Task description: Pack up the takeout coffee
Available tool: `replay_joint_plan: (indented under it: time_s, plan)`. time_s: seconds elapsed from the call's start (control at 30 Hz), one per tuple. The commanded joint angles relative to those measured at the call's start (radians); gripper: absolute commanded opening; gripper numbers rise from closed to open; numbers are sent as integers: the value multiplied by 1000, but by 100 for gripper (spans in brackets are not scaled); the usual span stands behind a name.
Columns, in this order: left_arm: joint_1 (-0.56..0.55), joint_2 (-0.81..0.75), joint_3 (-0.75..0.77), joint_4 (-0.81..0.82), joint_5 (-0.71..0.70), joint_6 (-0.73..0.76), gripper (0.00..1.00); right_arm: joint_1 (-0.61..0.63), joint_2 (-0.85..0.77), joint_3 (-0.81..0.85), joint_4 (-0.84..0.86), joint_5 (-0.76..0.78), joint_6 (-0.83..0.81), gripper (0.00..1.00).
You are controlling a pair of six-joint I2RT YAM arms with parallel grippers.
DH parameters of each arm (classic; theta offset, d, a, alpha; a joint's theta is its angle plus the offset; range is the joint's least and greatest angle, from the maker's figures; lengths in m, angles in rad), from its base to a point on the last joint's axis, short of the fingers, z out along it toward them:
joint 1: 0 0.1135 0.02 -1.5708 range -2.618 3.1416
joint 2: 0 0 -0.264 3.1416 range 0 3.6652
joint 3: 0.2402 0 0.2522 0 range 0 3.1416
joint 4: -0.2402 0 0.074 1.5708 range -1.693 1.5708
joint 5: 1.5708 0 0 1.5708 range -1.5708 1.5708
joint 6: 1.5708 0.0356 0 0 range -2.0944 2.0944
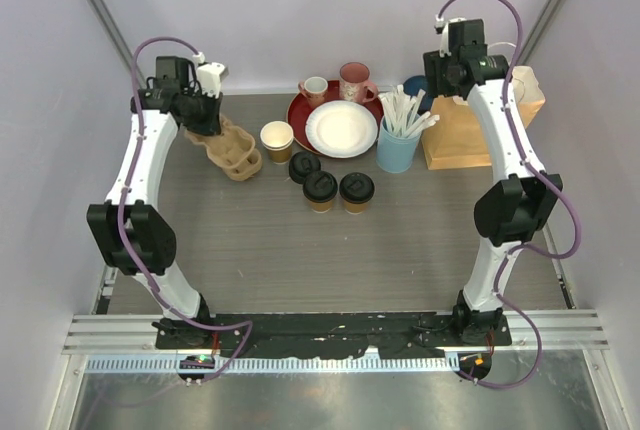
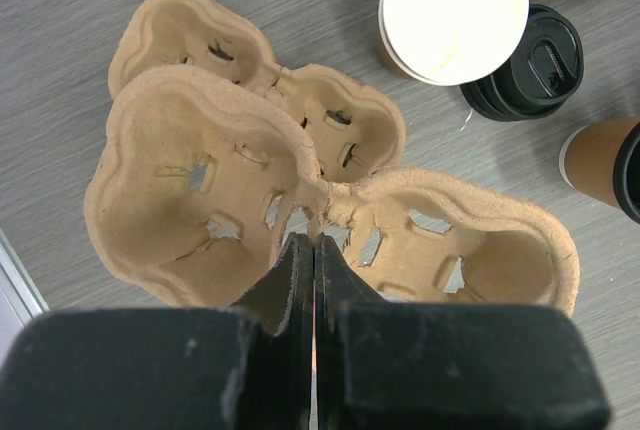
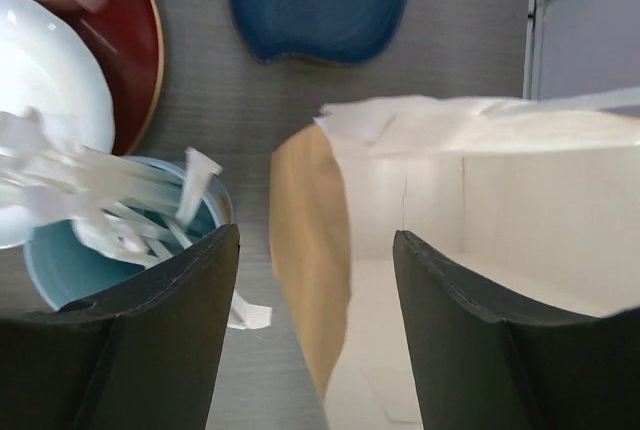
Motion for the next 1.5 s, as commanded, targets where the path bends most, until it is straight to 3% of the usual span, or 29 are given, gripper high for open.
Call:
replay_joint_plan:
  time_s: [0.0,0.1,0.13,0.23,0.33,0.5,0.8,1.0,1.07,1.2,1.47]
  plan:
    - [6,-54,-15,38,9,8,0,-49,-5,57,-91,-46,14,66]
    - [6,-62,-24,38,9,8,0,-73,-7,34,-101,-70,17,50]
    - [6,-68,-28,38,9,10,0,-79,-17,27,-103,-74,17,35]
    - [6,-80,-36,39,8,15,0,-87,-49,9,-104,-38,20,14]
    - [6,-89,-45,41,2,19,0,-87,-109,-11,-130,49,24,2]
    - [6,-123,-74,48,-4,24,0,-88,-240,-83,-231,184,70,1]
    - [5,-175,-116,44,-3,7,0,-15,-454,-278,-429,232,218,1]
    - [5,-232,-166,61,18,-15,0,279,-542,-368,-491,219,375,1]
    - [6,-256,-179,62,20,-16,0,388,-547,-385,-525,283,461,1]
    - [5,-287,-197,62,17,-15,0,523,-548,-422,-612,290,549,1]
    - [6,-316,-194,50,9,-9,0,835,-531,-398,-632,209,678,1]
